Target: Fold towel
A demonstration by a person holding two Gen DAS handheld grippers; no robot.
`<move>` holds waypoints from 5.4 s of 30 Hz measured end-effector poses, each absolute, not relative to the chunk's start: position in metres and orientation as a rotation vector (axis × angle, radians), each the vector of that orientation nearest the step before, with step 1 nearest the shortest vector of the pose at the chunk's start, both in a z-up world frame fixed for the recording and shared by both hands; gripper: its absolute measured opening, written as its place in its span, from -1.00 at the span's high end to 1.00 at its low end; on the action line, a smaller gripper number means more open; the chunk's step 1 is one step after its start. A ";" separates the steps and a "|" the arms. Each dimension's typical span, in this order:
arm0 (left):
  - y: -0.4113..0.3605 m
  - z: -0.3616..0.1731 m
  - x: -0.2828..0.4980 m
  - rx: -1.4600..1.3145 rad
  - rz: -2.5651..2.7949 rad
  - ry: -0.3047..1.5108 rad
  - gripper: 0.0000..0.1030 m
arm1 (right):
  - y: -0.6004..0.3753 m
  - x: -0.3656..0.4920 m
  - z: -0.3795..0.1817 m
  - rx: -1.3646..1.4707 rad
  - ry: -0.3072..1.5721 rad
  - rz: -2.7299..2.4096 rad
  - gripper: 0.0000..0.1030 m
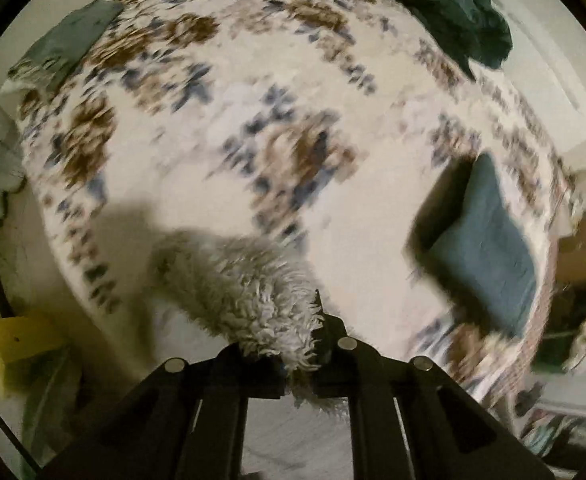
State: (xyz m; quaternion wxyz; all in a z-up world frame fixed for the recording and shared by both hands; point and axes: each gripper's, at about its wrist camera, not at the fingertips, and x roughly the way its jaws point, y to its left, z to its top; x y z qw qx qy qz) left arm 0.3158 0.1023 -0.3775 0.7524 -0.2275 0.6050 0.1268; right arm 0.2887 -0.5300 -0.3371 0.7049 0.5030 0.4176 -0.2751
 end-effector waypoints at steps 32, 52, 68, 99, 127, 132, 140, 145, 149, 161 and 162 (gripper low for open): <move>0.059 -0.504 0.158 -0.210 0.361 1.389 -0.55 | -0.485 0.231 -0.481 0.295 1.288 -0.529 -0.70; 0.031 -0.531 0.158 -0.171 0.302 1.503 -0.55 | -0.603 0.091 -0.497 1.085 1.077 -0.814 -0.15; 0.027 -0.552 0.163 -0.166 0.292 1.553 -0.55 | -0.600 0.049 -0.487 1.209 0.955 -1.008 0.89; 0.251 -0.514 0.192 -0.290 0.382 1.428 -0.54 | -0.089 0.242 -0.584 1.373 1.606 -0.164 -0.28; 0.331 -0.546 0.116 -0.313 0.506 1.443 -0.55 | 0.129 0.410 -0.496 0.476 1.583 0.160 0.75; 0.335 -0.540 0.119 -0.312 0.500 1.421 -0.54 | 0.167 0.419 -0.498 0.403 1.556 0.193 0.75; 0.327 -0.519 0.132 -0.421 0.394 1.378 -0.54 | 0.156 0.415 -0.562 0.616 1.658 0.272 -0.21; 0.291 -0.506 0.159 -0.506 0.261 1.371 -0.54 | 0.052 0.388 -0.517 0.834 1.538 0.220 -0.44; 0.255 -0.510 0.189 -0.508 0.168 1.397 -0.55 | -0.064 0.330 -0.497 0.922 1.481 -0.088 -0.44; 0.207 -0.549 0.231 -0.343 0.175 1.436 0.75 | -0.247 0.161 -0.575 1.298 1.366 -0.718 -0.21; 0.206 -0.545 0.230 -0.324 0.176 1.426 0.77 | -0.250 0.158 -0.578 1.314 1.337 -0.717 0.28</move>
